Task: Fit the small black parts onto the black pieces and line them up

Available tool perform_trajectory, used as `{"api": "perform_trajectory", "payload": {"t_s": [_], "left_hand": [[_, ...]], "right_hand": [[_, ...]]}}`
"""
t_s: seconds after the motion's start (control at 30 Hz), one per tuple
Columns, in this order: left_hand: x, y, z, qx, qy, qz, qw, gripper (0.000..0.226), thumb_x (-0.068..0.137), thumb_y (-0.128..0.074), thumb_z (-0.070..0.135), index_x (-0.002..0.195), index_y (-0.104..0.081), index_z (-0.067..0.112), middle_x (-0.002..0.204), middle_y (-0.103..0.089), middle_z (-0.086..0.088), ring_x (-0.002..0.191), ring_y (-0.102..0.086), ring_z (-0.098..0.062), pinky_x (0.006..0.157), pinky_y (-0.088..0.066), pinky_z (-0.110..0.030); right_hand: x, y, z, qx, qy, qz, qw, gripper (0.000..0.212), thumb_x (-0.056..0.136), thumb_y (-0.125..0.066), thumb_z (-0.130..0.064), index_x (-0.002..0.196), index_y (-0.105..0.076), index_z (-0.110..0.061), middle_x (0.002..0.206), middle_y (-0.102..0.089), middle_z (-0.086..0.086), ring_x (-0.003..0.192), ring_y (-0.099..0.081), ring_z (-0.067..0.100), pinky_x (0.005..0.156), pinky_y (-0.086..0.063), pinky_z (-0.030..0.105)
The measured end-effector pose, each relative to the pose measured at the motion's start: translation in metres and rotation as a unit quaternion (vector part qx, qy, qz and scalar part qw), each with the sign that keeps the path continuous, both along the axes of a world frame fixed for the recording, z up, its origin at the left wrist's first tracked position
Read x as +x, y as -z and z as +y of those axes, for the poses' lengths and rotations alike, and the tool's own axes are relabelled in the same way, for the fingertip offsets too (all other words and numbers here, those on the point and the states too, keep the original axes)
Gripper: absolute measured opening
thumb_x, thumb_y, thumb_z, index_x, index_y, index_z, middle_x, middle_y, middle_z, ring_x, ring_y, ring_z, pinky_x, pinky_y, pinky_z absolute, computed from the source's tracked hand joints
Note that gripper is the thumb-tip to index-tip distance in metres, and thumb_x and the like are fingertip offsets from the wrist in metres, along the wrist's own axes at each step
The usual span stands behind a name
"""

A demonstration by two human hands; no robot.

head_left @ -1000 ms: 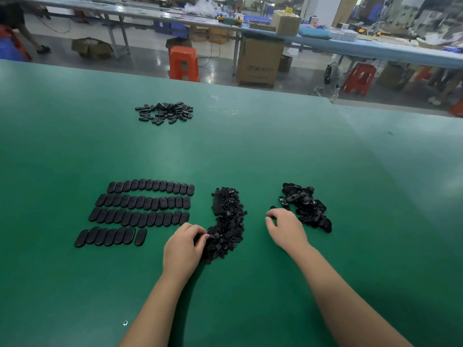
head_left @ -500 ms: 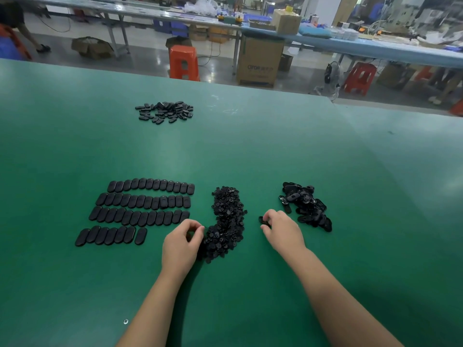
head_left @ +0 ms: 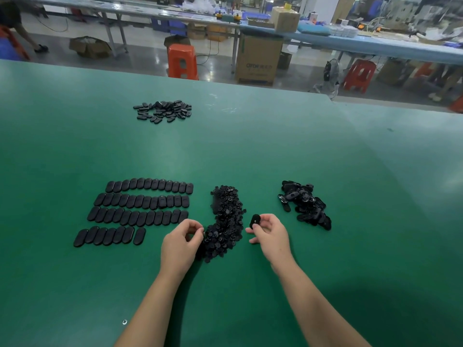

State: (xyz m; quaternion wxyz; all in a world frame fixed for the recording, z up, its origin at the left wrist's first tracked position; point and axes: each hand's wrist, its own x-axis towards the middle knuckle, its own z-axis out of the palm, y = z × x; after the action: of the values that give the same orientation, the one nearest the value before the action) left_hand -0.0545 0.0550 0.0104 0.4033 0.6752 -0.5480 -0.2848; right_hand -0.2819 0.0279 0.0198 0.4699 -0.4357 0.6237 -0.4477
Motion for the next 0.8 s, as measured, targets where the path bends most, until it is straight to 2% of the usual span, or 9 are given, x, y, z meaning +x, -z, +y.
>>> {"api": "perform_trajectory", "payload": {"t_s": [0.07, 0.17, 0.27, 0.33, 0.47, 0.53, 0.63, 0.73, 0.8], "left_hand": [[0.000, -0.001, 0.000, 0.004, 0.003, 0.007, 1.000, 0.019, 0.091, -0.071, 0.022, 0.084, -0.065, 0.038, 0.079, -0.068, 0.026, 0.072, -0.064, -0.003, 0.063, -0.055, -0.026], [-0.001, -0.003, 0.002, -0.004, -0.001, 0.030, 1.000, 0.022, 0.091, -0.072, 0.019, 0.097, -0.069, 0.040, 0.081, -0.069, 0.027, 0.074, -0.064, 0.000, 0.060, -0.047, -0.011], [-0.001, -0.005, 0.003, -0.002, 0.001, 0.046, 0.999, 0.028, 0.091, -0.073, 0.020, 0.109, -0.072, 0.040, 0.085, -0.073, 0.022, 0.070, -0.066, -0.004, 0.062, -0.050, -0.013], [-0.001, -0.006, 0.002, 0.006, 0.003, 0.055, 0.998, 0.022, 0.090, -0.074, 0.020, 0.100, -0.073, 0.040, 0.083, -0.074, 0.023, 0.076, -0.068, 0.000, 0.068, -0.053, -0.015], [0.002, -0.012, -0.003, 0.014, -0.004, 0.118, 0.993, 0.013, 0.090, -0.075, 0.018, 0.088, -0.076, 0.031, 0.084, -0.076, 0.016, 0.081, -0.070, -0.001, 0.068, -0.052, -0.016], [0.001, -0.016, -0.005, 0.006, -0.022, 0.175, 0.984, 0.013, 0.090, -0.073, 0.015, 0.087, -0.077, 0.027, 0.081, -0.076, 0.010, 0.072, -0.067, -0.001, 0.066, -0.050, -0.015], [-0.009, -0.024, -0.006, -0.001, -0.015, 0.200, 0.980, 0.014, 0.092, -0.071, 0.013, 0.086, -0.076, 0.024, 0.065, -0.068, 0.002, 0.053, -0.053, -0.005, 0.052, -0.044, -0.016], [-0.028, -0.032, -0.008, -0.005, 0.013, 0.225, 0.974, 0.014, 0.091, -0.071, 0.010, 0.084, -0.075, 0.021, 0.065, -0.067, -0.004, 0.052, -0.050, -0.008, 0.050, -0.042, -0.018], [-0.043, -0.037, -0.009, -0.005, 0.019, 0.226, 0.974, 0.014, 0.090, -0.072, 0.009, 0.084, -0.075, 0.022, 0.069, -0.071, 0.003, 0.056, -0.053, -0.003, 0.054, -0.044, -0.015]], "right_hand": [[0.004, 0.004, 0.005, -0.007, 0.018, -0.034, 0.999, 0.012, 0.098, -0.062, -0.006, 0.106, -0.058, -0.013, 0.102, -0.074, 0.005, 0.088, -0.076, 0.012, 0.068, -0.061, 0.029], [0.008, 0.007, 0.013, -0.037, 0.015, -0.039, 0.998, 0.024, 0.098, -0.061, -0.004, 0.117, -0.056, -0.018, 0.097, -0.077, 0.004, 0.090, -0.076, 0.013, 0.069, -0.061, 0.027], [0.012, 0.011, 0.020, -0.070, -0.010, -0.005, 0.997, 0.041, 0.098, -0.061, -0.001, 0.124, -0.057, -0.033, 0.093, -0.076, 0.001, 0.089, -0.075, 0.010, 0.072, -0.061, 0.025], [0.013, 0.012, 0.021, -0.077, -0.012, 0.011, 0.997, 0.040, 0.098, -0.060, -0.001, 0.122, -0.061, -0.032, 0.092, -0.075, 0.001, 0.089, -0.075, 0.010, 0.073, -0.061, 0.025], [0.011, 0.010, 0.020, -0.079, -0.007, 0.022, 0.997, 0.030, 0.100, -0.057, -0.002, 0.110, -0.060, -0.030, 0.096, -0.074, 0.000, 0.088, -0.075, 0.012, 0.071, -0.062, 0.029], [0.010, 0.009, 0.021, -0.081, 0.001, 0.036, 0.996, 0.023, 0.101, -0.055, -0.005, 0.107, -0.057, -0.027, 0.095, -0.072, -0.001, 0.086, -0.075, 0.011, 0.069, -0.062, 0.031], [0.009, 0.010, 0.021, -0.079, 0.014, 0.041, 0.996, 0.016, 0.103, -0.053, -0.009, 0.104, -0.054, -0.025, 0.095, -0.072, -0.001, 0.082, -0.076, 0.010, 0.066, -0.062, 0.031], [0.010, 0.009, 0.021, -0.081, 0.022, 0.027, 0.996, 0.012, 0.104, -0.051, -0.009, 0.104, -0.051, -0.021, 0.100, -0.069, 0.004, 0.080, -0.076, 0.013, 0.062, -0.060, 0.027], [0.011, 0.009, 0.021, -0.085, 0.026, 0.012, 0.996, 0.010, 0.105, -0.048, -0.009, 0.102, -0.049, -0.019, 0.100, -0.067, 0.007, 0.079, -0.076, 0.015, 0.061, -0.060, 0.028]]}}
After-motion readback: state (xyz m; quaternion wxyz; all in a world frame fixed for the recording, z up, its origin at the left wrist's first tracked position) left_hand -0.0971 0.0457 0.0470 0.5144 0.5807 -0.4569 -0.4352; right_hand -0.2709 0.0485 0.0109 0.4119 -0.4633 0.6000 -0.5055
